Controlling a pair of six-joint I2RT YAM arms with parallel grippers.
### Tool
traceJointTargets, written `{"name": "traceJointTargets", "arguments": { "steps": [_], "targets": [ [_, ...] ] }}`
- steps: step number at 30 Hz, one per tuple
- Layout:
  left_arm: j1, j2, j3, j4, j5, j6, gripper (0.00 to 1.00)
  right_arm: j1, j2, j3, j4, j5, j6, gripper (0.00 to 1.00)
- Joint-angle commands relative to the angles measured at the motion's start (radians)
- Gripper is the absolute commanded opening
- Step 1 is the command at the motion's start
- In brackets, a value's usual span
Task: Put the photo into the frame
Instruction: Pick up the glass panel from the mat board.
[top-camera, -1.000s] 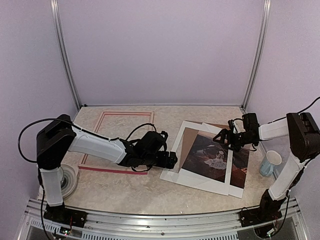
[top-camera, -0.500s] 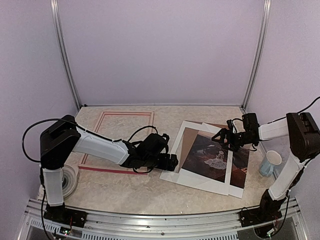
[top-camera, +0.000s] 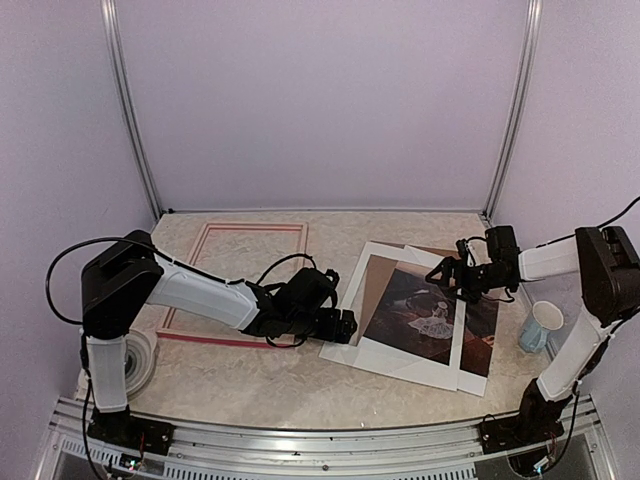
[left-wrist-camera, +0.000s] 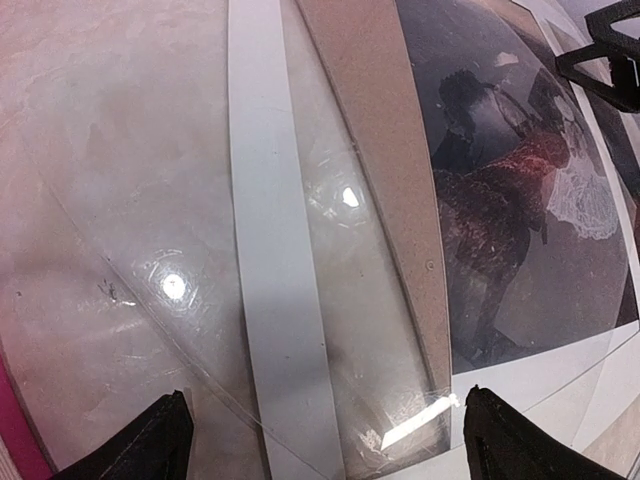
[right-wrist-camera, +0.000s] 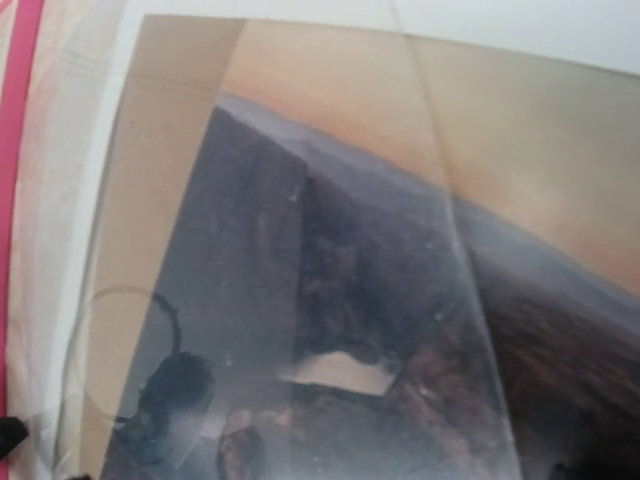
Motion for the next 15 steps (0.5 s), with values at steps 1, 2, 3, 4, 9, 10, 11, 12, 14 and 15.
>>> {"name": "traceJointTargets", "arguments": {
  "steps": [1,2,3,4,9,10,11,12,14,15],
  "targets": [
    [0.006,0.020,0.007,0.019,0.046,-0.037,0.94,0.007,-0.003,0.003,-0.036,0.033,-0.017,0.99],
    [0.010,0.024,0.005,0.025,0.060,-0.049,0.94,0.006,0.007,0.002,-0.032,0.031,-0.014,0.99],
    [0.017,0.026,-0.007,0.036,0.083,-0.063,0.94,0.008,0.015,-0.001,-0.027,0.032,-0.013,0.99],
    [0.023,0.028,-0.017,0.049,0.100,-0.078,0.94,0.008,0.023,-0.005,-0.020,0.032,-0.011,0.99],
    [0.050,0.026,-0.056,0.090,0.164,-0.158,0.94,0.008,0.042,-0.015,0.005,0.016,-0.002,0.99],
    [0.053,0.025,-0.059,0.094,0.172,-0.174,0.94,0.007,0.042,-0.017,0.008,0.013,0.000,0.99],
    [0.055,0.025,-0.063,0.098,0.180,-0.188,0.94,0.006,0.041,-0.018,0.010,0.011,-0.001,0.99],
    [0.058,0.028,-0.064,0.097,0.188,-0.202,0.94,0.007,0.040,-0.019,0.012,0.011,0.000,0.99],
    [0.063,0.032,-0.062,0.094,0.206,-0.233,0.94,0.008,0.037,-0.021,0.012,0.009,0.001,0.99],
    [0.066,0.033,-0.063,0.095,0.217,-0.249,0.94,0.008,0.035,-0.023,0.012,0.011,0.002,0.99]
  ]
}}
